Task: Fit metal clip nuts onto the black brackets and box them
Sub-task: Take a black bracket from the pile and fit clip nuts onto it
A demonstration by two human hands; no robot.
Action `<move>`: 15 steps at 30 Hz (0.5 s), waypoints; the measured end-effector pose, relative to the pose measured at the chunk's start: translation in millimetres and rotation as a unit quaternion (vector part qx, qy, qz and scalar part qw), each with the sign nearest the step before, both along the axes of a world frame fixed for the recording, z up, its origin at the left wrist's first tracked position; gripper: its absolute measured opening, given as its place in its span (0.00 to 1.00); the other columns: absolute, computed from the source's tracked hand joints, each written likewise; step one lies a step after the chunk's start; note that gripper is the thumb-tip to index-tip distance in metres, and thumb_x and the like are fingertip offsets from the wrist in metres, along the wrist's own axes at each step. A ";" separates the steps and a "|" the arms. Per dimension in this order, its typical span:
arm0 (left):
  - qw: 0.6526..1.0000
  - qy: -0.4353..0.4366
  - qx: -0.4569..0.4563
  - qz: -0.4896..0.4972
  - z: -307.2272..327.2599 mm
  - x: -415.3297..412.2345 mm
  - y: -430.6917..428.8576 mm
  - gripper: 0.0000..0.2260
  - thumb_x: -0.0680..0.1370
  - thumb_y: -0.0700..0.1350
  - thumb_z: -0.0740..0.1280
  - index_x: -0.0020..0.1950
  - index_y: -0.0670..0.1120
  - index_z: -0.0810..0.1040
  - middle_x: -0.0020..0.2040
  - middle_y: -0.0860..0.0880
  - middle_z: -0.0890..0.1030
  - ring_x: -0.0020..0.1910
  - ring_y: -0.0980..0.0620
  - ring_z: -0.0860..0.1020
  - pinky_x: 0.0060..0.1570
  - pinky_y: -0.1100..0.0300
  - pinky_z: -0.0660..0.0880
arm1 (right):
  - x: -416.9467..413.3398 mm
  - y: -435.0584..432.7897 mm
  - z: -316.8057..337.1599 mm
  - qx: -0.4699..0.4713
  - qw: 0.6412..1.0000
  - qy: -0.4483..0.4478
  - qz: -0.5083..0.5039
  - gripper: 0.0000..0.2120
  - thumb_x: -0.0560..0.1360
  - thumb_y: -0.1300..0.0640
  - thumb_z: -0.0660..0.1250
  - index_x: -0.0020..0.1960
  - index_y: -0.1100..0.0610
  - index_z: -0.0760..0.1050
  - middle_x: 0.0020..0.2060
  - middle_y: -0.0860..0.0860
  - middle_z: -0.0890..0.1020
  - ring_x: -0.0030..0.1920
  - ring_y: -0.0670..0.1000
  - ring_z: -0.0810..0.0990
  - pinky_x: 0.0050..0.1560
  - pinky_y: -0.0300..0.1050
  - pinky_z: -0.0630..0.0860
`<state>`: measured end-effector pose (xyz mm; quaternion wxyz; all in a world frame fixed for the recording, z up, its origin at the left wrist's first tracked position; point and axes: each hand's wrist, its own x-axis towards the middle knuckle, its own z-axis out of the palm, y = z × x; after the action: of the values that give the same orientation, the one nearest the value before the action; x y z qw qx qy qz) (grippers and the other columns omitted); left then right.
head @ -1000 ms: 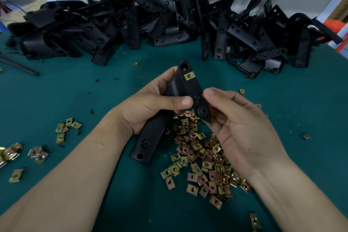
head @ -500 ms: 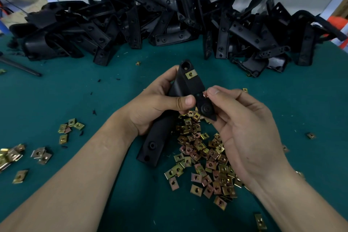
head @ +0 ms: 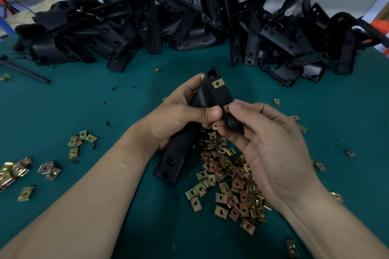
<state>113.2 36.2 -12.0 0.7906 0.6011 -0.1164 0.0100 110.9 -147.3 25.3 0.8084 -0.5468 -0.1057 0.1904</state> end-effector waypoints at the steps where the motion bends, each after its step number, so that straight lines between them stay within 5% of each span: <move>1: 1.000 0.000 0.007 0.002 -0.2 0.0 -0.2 0.15 0.73 0.33 0.72 0.55 0.43 0.73 0.42 0.51 0.81 0.37 0.55 0.78 0.35 0.65 0.75 | -0.2 0.5 -1.1 -0.002 1.000 0.000 0.003 0.08 0.71 0.58 0.71 0.43 0.64 0.80 0.45 0.59 0.86 0.43 0.52 0.86 0.46 0.42 0.81; 7: 1.000 0.007 0.002 0.006 0.9 -0.5 0.8 0.14 0.73 0.34 0.70 0.56 0.43 0.73 0.43 0.50 0.81 0.39 0.51 0.78 0.37 0.63 0.75 | 3.2 -0.1 -4.9 -0.023 0.999 -0.045 0.008 0.06 0.72 0.55 0.73 0.41 0.58 0.81 0.45 0.57 0.86 0.45 0.52 0.85 0.48 0.43 0.81; 11: 0.999 0.030 0.012 0.030 -1.3 -0.3 0.9 0.18 0.74 0.38 0.73 0.62 0.45 0.74 0.48 0.48 0.81 0.46 0.46 0.76 0.43 0.59 0.76 | 4.8 -0.2 -7.8 -0.108 0.988 -0.110 -0.030 0.12 0.71 0.59 0.77 0.52 0.58 0.81 0.44 0.48 0.87 0.43 0.43 0.84 0.44 0.34 0.78; 15: 0.995 0.048 -0.086 -0.007 2.0 -1.0 1.2 0.21 0.77 0.36 0.71 0.68 0.48 0.75 0.52 0.45 0.82 0.47 0.50 0.81 0.46 0.60 0.80 | 12.0 -4.6 -5.4 -0.111 0.984 -0.120 -0.066 0.09 0.74 0.61 0.75 0.53 0.55 0.83 0.45 0.49 0.87 0.43 0.44 0.83 0.45 0.35 0.78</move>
<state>112.2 37.4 -10.0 0.8439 0.5302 -0.0810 -0.0140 122.8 -151.9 19.9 0.7351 -0.6577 -0.1437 0.0801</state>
